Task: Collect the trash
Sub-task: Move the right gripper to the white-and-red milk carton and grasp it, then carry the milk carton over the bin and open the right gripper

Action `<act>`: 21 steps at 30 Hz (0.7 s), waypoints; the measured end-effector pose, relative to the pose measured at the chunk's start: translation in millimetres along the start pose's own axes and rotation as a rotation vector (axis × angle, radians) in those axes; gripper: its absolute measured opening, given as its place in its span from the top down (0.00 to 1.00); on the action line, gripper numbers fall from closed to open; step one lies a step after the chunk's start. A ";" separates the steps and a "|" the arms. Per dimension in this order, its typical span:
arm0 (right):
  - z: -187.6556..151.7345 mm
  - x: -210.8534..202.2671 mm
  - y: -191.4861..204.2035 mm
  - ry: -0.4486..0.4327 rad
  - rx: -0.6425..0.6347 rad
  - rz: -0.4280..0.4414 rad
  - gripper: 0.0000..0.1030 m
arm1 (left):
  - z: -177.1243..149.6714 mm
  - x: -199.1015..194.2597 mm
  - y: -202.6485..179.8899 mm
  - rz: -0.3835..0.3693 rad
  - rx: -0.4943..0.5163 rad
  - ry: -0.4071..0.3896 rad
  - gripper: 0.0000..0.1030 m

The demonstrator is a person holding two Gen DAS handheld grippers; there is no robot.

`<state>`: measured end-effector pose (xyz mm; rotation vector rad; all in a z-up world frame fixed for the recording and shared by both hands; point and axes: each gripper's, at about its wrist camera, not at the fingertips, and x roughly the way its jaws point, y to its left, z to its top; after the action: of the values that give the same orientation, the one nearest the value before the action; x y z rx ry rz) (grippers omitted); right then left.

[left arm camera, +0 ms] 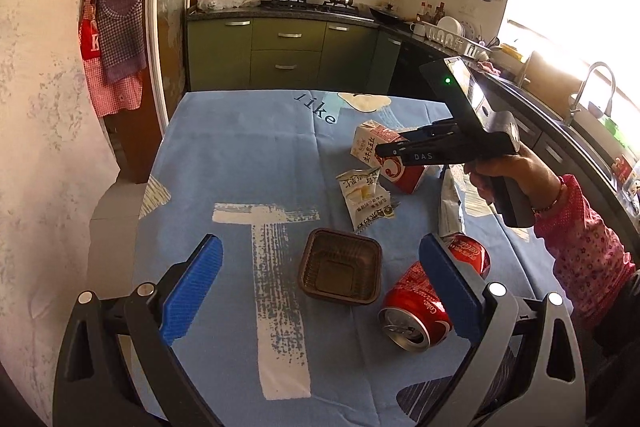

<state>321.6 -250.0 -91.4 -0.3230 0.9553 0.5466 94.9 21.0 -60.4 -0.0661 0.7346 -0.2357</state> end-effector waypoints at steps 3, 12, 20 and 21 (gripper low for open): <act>1.7 5.2 -0.2 0.005 0.008 0.004 0.66 | -0.5 1.9 0.5 0.000 -0.002 0.005 0.06; 0.5 -48.9 5.7 -0.120 0.072 0.123 0.66 | 2.4 3.2 -7.1 0.007 0.018 0.010 0.06; -25.1 -136.1 -10.7 -0.256 0.152 0.156 0.66 | 6.9 4.5 -28.6 -0.007 0.076 0.009 0.06; -32.9 -146.7 -16.3 -0.270 0.165 0.140 0.66 | 7.5 5.3 -31.5 -0.011 0.083 0.010 0.06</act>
<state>241.4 -322.9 14.0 -0.0319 0.7580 0.6179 97.7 -11.1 -53.9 0.0102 0.7338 -0.2769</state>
